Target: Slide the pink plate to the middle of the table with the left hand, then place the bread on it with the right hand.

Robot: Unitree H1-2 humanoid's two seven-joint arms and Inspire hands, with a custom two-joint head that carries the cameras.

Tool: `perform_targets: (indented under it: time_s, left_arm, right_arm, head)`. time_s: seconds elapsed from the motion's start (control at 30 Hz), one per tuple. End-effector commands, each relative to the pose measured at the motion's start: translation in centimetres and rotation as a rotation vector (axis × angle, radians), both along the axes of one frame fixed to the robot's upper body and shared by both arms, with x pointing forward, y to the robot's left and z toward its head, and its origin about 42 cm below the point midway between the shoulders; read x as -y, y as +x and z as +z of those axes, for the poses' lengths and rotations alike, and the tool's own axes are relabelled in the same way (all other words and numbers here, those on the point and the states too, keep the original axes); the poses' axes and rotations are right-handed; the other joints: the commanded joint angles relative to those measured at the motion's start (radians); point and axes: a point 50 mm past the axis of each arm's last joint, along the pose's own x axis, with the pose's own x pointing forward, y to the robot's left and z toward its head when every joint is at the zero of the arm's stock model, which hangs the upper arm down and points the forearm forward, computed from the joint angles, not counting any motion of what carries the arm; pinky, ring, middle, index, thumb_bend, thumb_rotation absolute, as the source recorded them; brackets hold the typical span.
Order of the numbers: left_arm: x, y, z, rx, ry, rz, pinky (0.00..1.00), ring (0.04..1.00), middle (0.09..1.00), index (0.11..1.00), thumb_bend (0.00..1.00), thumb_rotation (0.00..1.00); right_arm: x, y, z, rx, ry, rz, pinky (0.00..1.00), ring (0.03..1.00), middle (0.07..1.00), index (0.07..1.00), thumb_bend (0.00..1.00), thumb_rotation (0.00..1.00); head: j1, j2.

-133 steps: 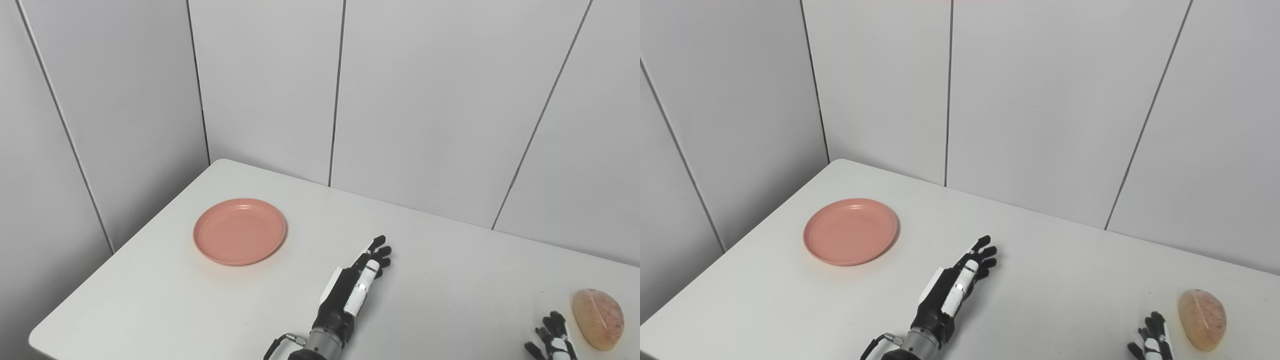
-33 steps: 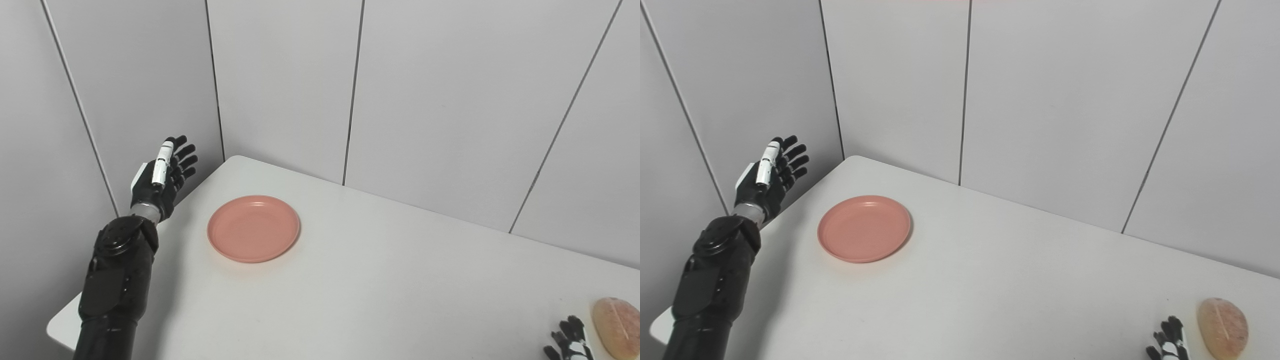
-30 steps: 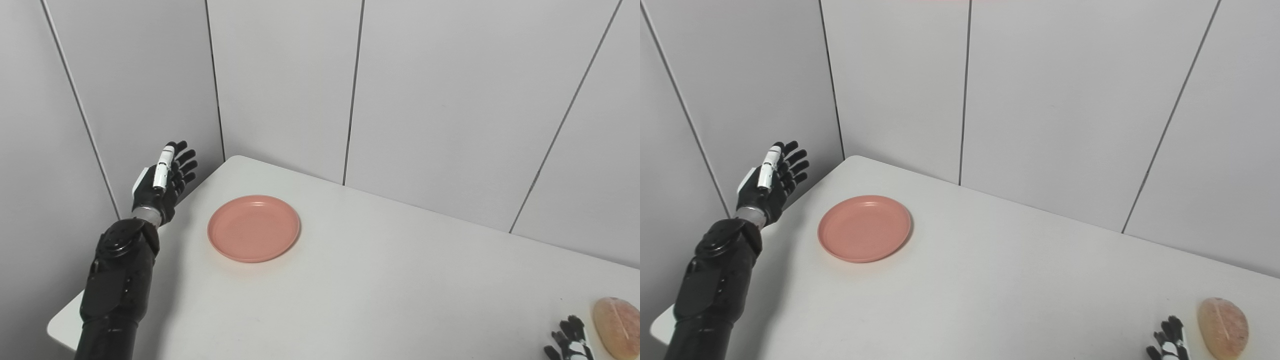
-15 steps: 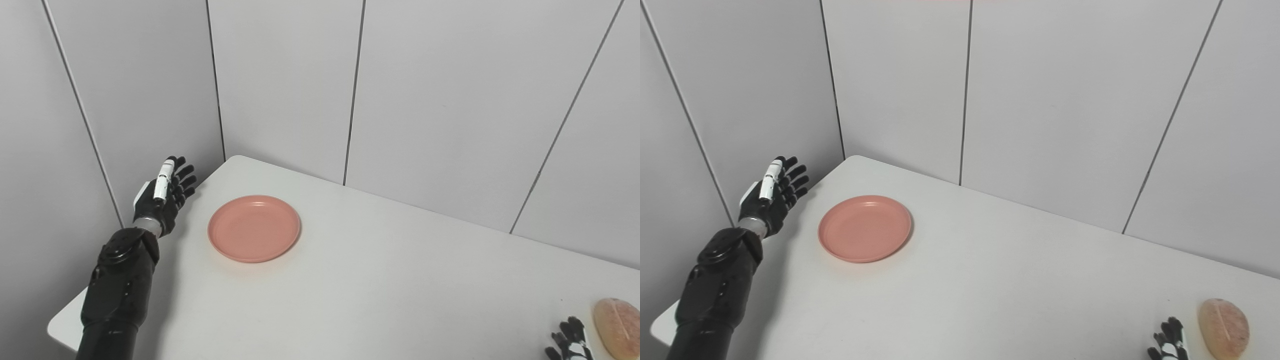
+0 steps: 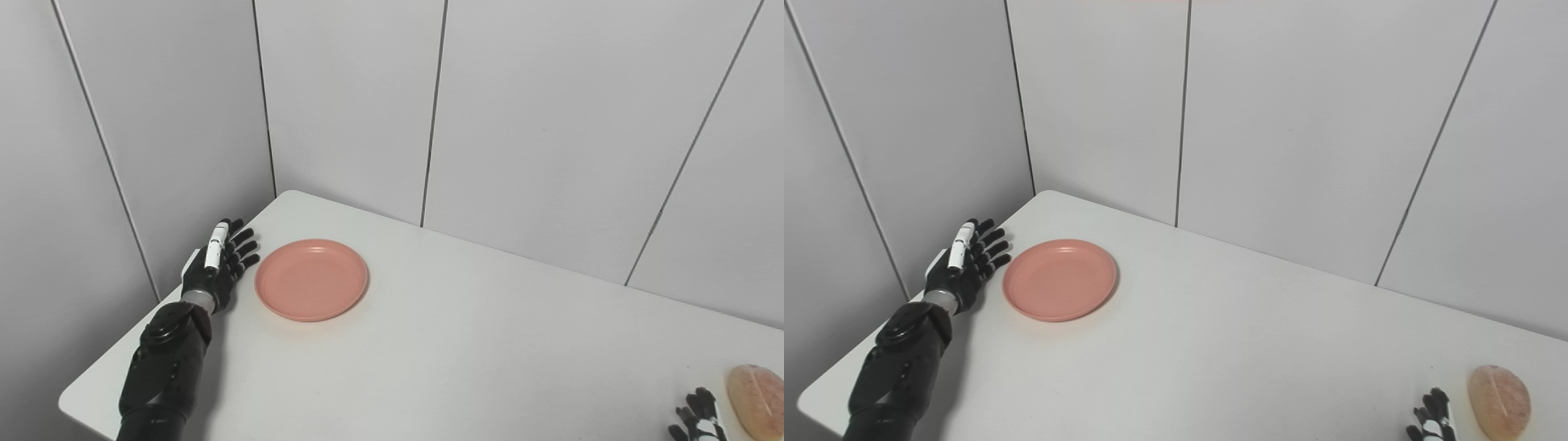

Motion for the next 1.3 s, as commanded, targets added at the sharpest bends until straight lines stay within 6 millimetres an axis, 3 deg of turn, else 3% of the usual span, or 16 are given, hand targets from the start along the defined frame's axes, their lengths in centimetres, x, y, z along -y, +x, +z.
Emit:
perform_targets:
  time_s: [0.0,0.07,0.17,0.53,1.27]
  left_arm:
    - [-0.1,0.6,1.5,0.064,0.019,-0.013,0.92,0.92,0.92,0.908,0.27,1.0]
    - [0.1,0.7,1.0,0.065,0.004,-0.018,0.94,0.93,0.928,0.914,0.28,1.0]
    - [0.7,0.8,0.3,0.061,-0.015,-0.019,0.86,0.895,0.912,0.908,0.29,1.0]
    - [2.2,1.2,-1.5,0.041,-0.017,-0.079,0.98,0.946,0.939,0.93,0.29,1.0]
    - [5.2,2.7,-3.8,0.015,-0.1,-0.164,0.94,0.926,0.933,0.929,0.28,1.0]
  right_arm:
    - [0.3,0.0,0.7,0.023,-0.003,-0.002,1.0,0.996,0.998,0.99,0.17,1.0]
    - [0.4,0.0,0.6,0.023,-0.007,-0.001,1.0,0.994,0.997,0.99,0.18,1.0]
    - [0.3,0.0,0.7,0.021,-0.001,-0.002,1.0,0.996,1.0,0.994,0.18,1.0]
    - [0.2,-0.1,1.0,0.018,0.011,0.004,1.0,1.0,1.0,0.998,0.18,1.0]
    - [0.0,-0.4,1.4,0.013,-0.011,-0.003,1.0,0.984,0.987,0.979,0.21,1.0]
  head:
    - [-0.001,0.002]
    - [-0.001,0.004]
    - [-0.002,0.006]
    - [-0.004,0.01]
    - [-0.023,0.025]
